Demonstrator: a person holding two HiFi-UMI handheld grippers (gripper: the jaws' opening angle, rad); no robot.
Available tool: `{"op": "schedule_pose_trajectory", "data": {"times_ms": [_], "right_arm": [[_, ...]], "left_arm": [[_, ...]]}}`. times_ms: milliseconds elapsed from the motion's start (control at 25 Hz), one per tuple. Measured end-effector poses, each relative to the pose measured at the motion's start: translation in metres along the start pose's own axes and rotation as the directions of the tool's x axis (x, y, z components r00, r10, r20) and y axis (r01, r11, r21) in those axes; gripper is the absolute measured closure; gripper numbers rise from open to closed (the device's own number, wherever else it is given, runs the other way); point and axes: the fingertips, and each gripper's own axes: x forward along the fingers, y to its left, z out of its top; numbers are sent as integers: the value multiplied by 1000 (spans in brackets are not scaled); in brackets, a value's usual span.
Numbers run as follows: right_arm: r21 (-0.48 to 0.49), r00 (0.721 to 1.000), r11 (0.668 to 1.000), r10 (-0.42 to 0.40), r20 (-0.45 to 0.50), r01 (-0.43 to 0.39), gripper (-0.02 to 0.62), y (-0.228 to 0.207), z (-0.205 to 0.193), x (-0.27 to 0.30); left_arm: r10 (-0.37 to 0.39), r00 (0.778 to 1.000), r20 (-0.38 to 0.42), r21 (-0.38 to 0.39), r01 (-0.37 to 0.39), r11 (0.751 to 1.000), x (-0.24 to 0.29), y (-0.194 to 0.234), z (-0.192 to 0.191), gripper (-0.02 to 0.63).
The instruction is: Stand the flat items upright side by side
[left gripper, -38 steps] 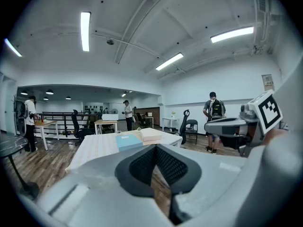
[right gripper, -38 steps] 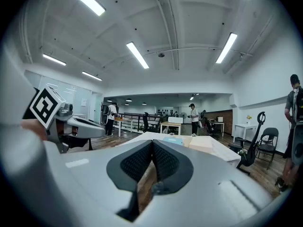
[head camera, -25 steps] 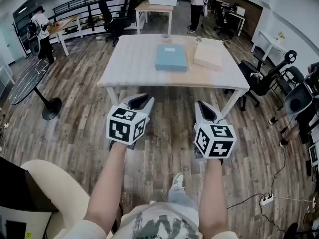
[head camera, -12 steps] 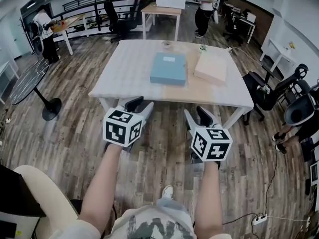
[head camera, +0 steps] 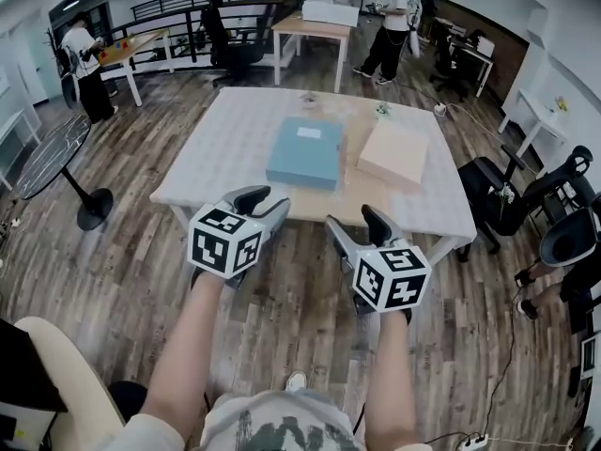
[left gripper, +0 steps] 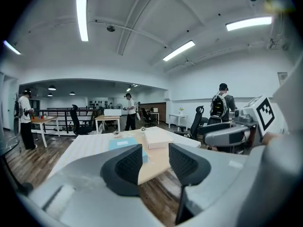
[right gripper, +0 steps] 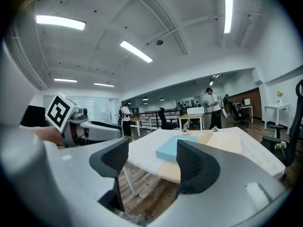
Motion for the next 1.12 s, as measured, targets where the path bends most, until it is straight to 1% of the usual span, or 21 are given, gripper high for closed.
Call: {"op": "schedule_pose_trajectory", "data": {"times_ms": [120,160,400,680,920,1120], "right_arm": [[-16,1000,1000,4,-19,-4,220,-16,1,10],[-23,1000,1000,7,-22,-7,210,-20,2,13],[-30,999,999,26,-24,-26,212,-41,5,30],[-30,999,999,38,-33,-39,210,-52,6,61],[-22,998,999,48,-49,-49,212,-68,6,108],[-14,995,999,47,-90,-48,212,-88,1,165]], "left_arm": [[7,1000,5,10,-7,1000,16,2,8,420],[10,1000,4,12,-10,1000,21,2,10,420],[23,1000,-15,1,-23,1000,46,12,14,420],[56,998,-34,-7,-56,998,64,42,10,420],[62,998,-32,-6,-62,998,95,81,11,419],[56,998,-40,-35,-57,998,134,131,10,419]]}}
